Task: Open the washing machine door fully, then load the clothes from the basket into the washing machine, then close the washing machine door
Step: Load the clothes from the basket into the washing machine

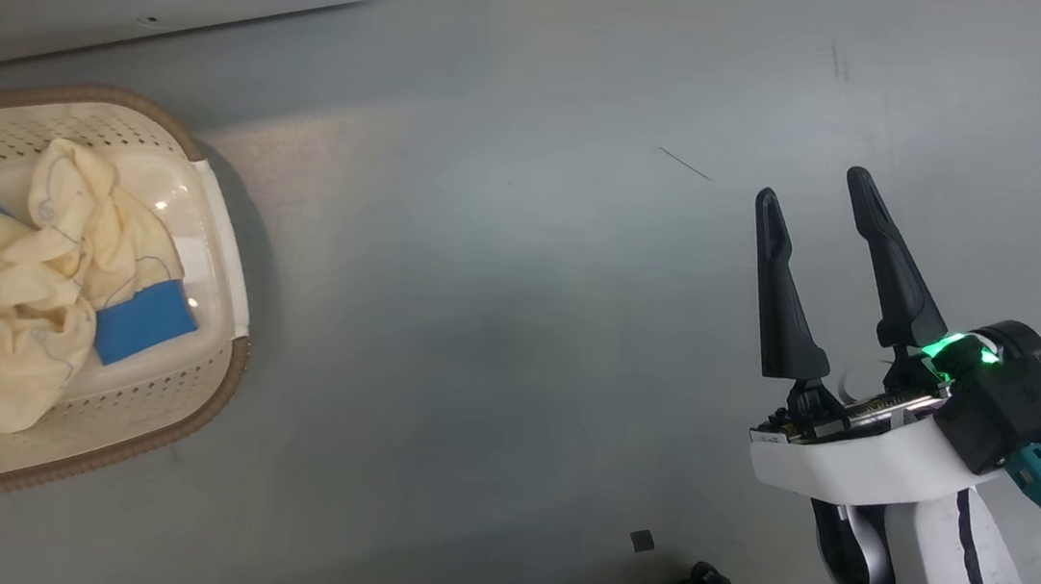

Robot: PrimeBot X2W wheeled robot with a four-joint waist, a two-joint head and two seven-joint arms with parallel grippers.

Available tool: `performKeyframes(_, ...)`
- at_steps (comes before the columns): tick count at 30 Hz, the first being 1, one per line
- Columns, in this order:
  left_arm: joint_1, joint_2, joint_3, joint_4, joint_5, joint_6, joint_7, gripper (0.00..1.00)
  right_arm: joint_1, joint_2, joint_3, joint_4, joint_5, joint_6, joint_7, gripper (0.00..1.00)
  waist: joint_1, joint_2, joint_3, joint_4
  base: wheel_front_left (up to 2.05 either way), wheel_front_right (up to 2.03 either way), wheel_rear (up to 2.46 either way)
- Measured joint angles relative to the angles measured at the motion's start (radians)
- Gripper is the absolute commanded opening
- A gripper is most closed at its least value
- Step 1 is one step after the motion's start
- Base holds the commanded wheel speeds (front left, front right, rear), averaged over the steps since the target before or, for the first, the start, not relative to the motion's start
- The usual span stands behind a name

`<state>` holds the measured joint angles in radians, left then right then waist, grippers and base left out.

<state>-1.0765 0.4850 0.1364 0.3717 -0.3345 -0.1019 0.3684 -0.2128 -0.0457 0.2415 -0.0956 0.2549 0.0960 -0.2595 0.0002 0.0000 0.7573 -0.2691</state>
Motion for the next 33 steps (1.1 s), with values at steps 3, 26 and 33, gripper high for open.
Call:
performKeyframes(3,-0.051,0.026,0.002,-0.013,0.019,0.000,-0.002,0.00,-0.016,0.000,0.016,-0.003,0.011,0.000,0.000,1.00,0.0000,0.0000,0.021,-0.016,0.00,0.00,0.00)
performKeyframes(26,-0.282,0.041,0.034,0.033,0.112,0.079,-0.291,0.00,-0.102,0.002,0.066,-0.023,0.070,-0.011,0.000,1.00,-0.0001,0.0000,0.168,-0.092,0.00,0.00,0.00)
performKeyframes(33,-0.229,0.004,0.027,0.111,0.084,0.079,-0.265,0.00,-0.107,0.002,0.061,-0.012,0.070,-0.012,0.000,1.00,-0.0001,0.0000,0.164,-0.079,0.00,0.00,0.00)
